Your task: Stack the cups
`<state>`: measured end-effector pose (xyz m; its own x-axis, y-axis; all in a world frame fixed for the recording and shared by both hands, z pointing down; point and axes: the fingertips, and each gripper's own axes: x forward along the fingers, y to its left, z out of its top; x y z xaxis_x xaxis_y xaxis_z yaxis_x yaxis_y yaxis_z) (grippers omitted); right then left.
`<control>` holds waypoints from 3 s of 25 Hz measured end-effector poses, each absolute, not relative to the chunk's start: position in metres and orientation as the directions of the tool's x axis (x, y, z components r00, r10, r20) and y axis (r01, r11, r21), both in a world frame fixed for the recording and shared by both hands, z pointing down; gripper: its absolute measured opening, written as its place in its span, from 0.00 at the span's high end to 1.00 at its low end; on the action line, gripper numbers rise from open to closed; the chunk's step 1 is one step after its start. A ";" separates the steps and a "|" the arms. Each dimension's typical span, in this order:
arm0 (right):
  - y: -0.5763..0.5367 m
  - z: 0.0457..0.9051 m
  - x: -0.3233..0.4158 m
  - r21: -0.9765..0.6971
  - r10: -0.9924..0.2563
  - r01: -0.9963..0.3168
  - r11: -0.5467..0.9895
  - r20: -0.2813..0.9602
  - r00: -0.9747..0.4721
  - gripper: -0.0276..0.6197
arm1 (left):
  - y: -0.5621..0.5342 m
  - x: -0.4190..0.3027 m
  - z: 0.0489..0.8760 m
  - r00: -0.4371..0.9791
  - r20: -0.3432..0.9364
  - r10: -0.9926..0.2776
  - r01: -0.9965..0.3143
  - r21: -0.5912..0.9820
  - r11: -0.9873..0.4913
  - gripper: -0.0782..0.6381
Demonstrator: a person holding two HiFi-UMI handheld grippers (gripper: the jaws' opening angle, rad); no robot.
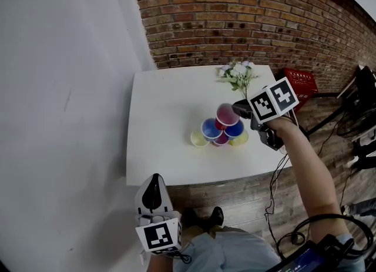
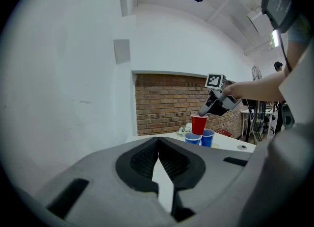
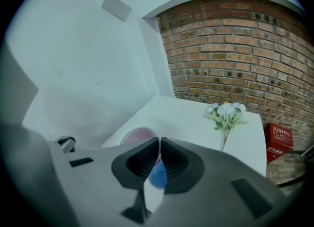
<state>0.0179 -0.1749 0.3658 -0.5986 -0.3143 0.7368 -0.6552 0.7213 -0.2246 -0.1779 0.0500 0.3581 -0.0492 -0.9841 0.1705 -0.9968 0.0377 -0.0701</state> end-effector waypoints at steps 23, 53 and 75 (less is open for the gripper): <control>-0.198 0.350 0.192 -0.263 -0.570 -0.851 0.454 0.649 -0.504 0.92 | 0.018 -0.125 0.345 0.068 0.160 -0.985 -0.990 -0.112 -0.086 0.88; -0.174 0.519 0.267 -0.201 -0.547 -0.940 0.274 0.772 -0.324 0.72 | 0.018 -0.093 0.400 0.147 0.281 -0.948 -0.969 -0.150 -0.194 0.88; -0.105 0.542 0.154 -0.200 -0.618 -0.898 0.393 0.666 -0.418 0.95 | 0.021 -0.119 0.376 0.108 0.234 -0.966 -0.978 -0.149 -0.146 0.88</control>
